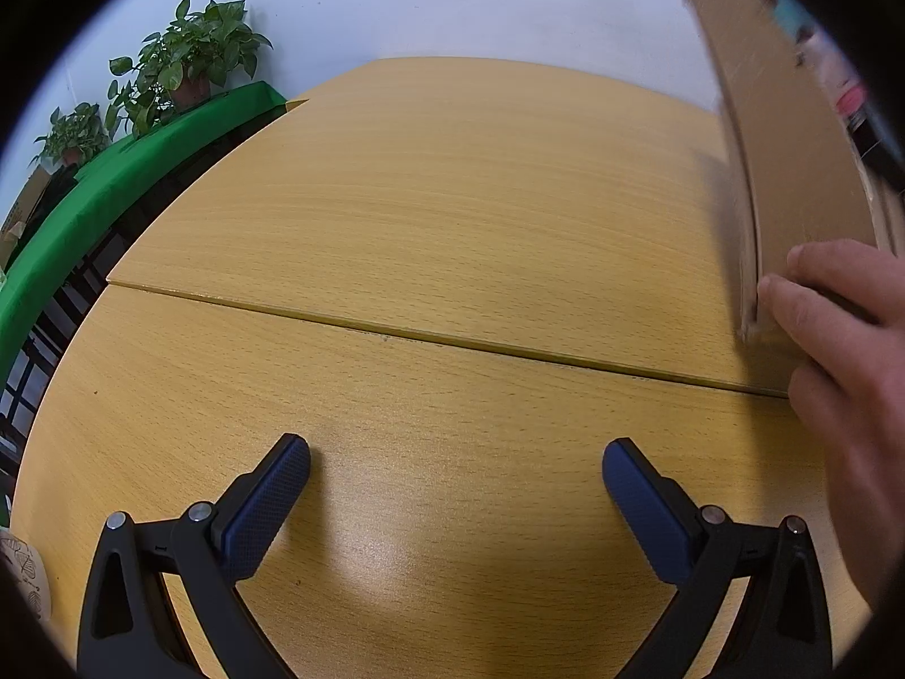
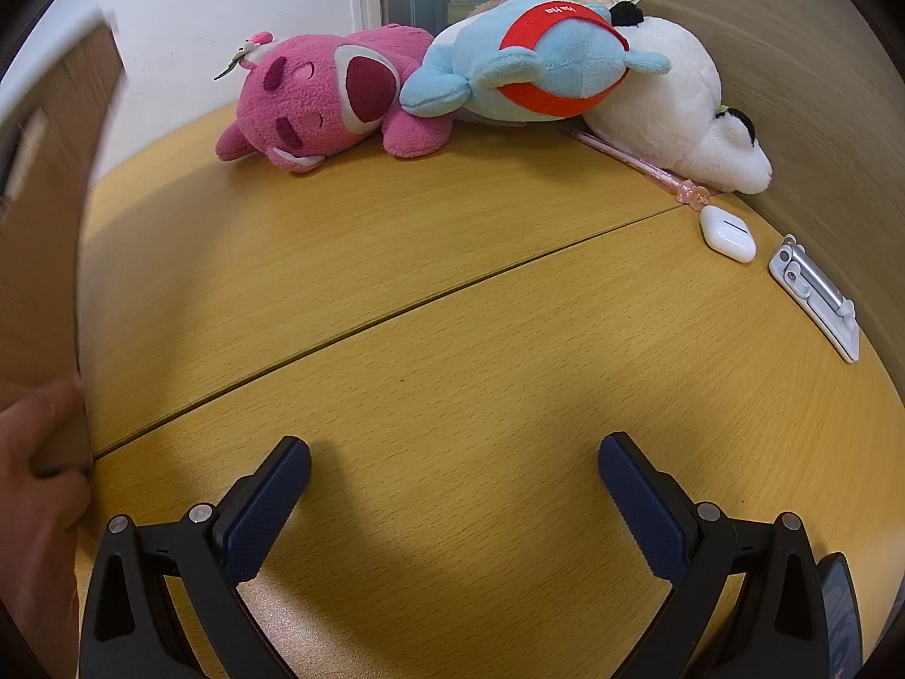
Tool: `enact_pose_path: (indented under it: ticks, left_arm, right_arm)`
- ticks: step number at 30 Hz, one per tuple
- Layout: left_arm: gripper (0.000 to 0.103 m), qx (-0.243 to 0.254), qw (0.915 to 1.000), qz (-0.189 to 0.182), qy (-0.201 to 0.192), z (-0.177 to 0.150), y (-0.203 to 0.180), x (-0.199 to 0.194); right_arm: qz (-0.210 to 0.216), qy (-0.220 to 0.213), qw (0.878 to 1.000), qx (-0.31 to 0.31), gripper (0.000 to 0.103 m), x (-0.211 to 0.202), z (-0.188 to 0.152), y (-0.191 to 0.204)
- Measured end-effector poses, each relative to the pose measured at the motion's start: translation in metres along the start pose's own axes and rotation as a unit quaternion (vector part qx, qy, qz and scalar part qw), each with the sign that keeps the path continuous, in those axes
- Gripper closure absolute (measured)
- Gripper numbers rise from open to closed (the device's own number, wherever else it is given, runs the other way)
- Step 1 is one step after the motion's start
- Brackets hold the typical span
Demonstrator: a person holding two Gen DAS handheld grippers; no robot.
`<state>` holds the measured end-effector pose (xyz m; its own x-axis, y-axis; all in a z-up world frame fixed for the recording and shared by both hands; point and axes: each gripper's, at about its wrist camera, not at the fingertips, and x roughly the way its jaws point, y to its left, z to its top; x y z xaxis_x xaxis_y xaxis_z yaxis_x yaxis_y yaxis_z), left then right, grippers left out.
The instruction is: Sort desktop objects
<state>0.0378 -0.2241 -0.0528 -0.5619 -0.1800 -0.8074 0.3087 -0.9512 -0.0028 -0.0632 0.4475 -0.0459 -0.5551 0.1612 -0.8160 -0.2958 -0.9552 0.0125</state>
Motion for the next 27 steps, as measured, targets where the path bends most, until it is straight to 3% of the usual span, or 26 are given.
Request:
enact_pose_path:
  ticks: [27]
  left_arm:
    - [0.000, -0.003, 1.0000, 0.001, -0.001, 0.0004, -0.0010, 0.0011]
  right_arm:
    - [0.000, 0.000, 1.000, 0.000, 0.000, 0.0003, -0.0007, 0.0009]
